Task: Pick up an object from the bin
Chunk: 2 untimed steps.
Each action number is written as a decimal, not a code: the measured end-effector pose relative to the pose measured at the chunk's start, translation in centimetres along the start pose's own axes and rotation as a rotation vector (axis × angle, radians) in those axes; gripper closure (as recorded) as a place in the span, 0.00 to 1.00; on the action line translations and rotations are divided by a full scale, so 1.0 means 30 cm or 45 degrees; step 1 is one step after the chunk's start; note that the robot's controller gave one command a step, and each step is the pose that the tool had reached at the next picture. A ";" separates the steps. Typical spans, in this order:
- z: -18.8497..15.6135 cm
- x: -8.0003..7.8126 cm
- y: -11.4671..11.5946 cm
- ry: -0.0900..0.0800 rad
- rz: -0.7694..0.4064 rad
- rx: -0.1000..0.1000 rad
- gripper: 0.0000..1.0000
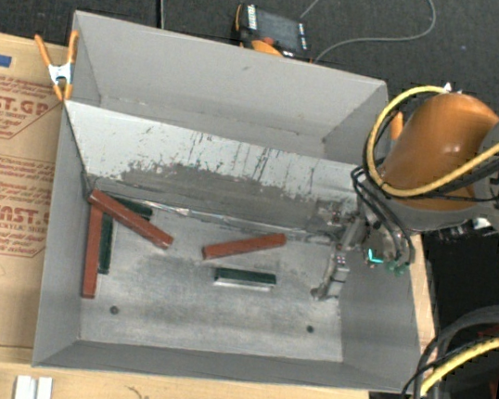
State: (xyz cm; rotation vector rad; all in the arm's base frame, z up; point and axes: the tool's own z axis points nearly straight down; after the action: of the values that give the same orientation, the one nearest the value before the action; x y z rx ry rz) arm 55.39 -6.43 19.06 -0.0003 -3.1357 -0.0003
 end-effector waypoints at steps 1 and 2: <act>0.408 -0.015 0.111 -0.017 -0.080 0.000 0.00; 0.395 -0.018 0.108 -0.017 -0.080 0.002 1.00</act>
Offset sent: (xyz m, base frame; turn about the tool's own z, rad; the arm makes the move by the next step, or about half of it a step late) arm 0.0025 0.0322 -0.1206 -0.0628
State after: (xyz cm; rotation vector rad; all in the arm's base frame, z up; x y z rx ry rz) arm 55.85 -3.19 7.20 0.0982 -3.1473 0.0013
